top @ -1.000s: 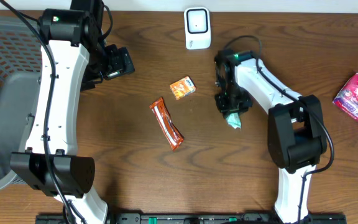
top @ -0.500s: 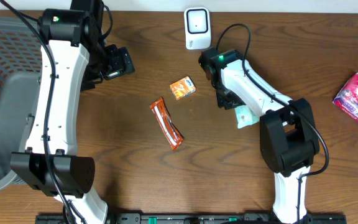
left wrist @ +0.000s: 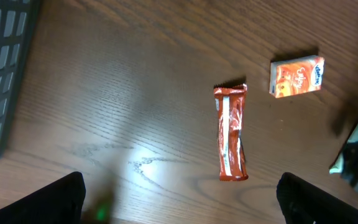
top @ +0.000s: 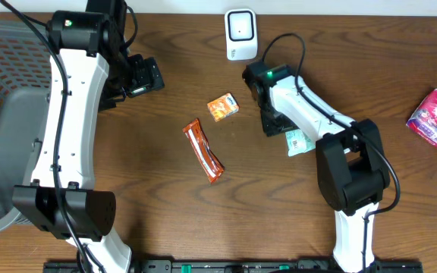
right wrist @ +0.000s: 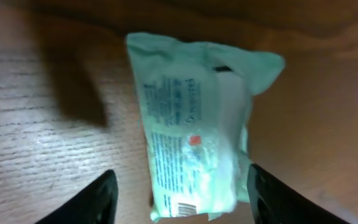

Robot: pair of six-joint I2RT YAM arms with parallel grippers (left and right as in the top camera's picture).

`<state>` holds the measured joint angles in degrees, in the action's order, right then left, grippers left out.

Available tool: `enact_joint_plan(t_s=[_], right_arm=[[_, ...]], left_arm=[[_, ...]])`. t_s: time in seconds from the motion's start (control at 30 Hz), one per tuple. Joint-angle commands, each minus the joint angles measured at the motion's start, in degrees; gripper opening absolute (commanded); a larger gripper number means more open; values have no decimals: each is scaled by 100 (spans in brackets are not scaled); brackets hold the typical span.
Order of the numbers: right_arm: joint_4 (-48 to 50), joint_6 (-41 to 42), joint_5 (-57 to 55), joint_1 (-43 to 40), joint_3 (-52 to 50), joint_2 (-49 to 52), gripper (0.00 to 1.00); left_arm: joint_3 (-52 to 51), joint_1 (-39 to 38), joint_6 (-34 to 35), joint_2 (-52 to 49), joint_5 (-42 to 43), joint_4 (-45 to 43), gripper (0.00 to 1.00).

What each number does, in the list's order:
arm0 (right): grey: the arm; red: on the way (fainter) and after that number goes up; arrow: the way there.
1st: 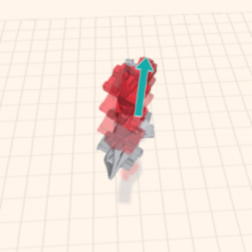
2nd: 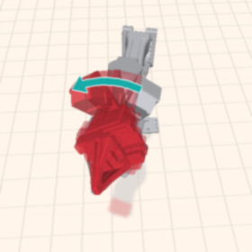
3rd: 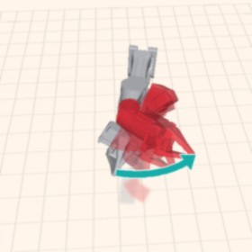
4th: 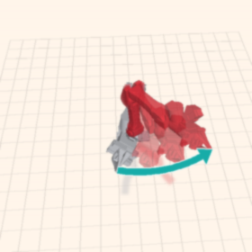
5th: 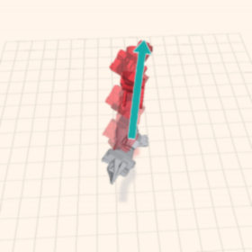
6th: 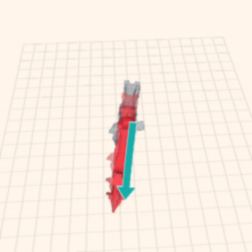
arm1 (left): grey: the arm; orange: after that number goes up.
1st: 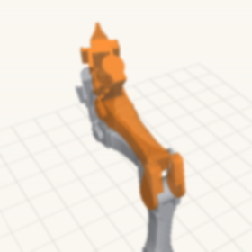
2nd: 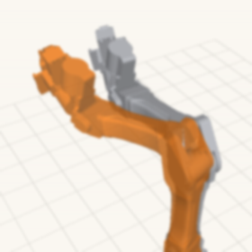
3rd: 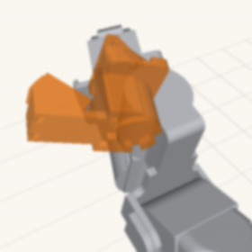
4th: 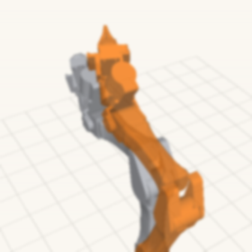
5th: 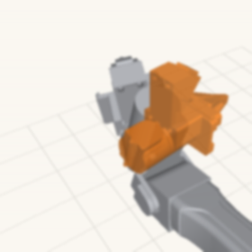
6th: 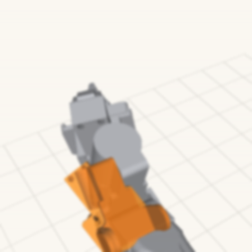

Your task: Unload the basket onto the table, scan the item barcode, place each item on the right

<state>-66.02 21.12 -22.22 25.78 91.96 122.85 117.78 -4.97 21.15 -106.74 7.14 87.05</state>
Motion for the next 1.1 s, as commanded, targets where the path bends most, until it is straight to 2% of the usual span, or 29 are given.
enact_joint_plan(t_s=[0.0, 0.13, 0.17, 0.23, 0.3, 0.43, 0.57, 0.77, 0.9, 1.0, 1.07], right_arm=[[245, -205, 28, 13, -378, -31, 63], [522, -188, 28, -9, -654, -31, 63], [516, -190, 26, -7, -658, -31, 60], [382, -133, 26, -7, -597, -59, 47], [175, 20, -52, 4, -417, -72, 45], [-413, 72, -328, 9, 264, -76, 53], [-688, 63, -437, 9, 647, -76, 54], [-658, 85, -446, 13, 468, -70, 55], [-417, 509, -452, -96, 262, -70, 56], [-127, 581, -79, -330, 85, -70, 69], [-76, 260, 560, -529, 87, -70, 63]], left_arm=[[11, 20, 11, -48, -33, 31, 98], [11, 20, 11, -48, -33, 33, 98], [11, 20, 11, -48, -33, 31, 98], [11, 20, 11, -48, -33, 33, 98], [11, 20, 11, -48, -33, 31, 98], [11, 20, 11, -48, -33, 33, 98], [11, 20, 11, -48, -33, 31, 98], [11, 20, 11, -48, -33, 31, 98], [11, 20, 11, -48, -33, 31, 98], [11, 20, 11, -48, -33, 31, 98], [11, 20, 11, -48, -33, 31, 98]])
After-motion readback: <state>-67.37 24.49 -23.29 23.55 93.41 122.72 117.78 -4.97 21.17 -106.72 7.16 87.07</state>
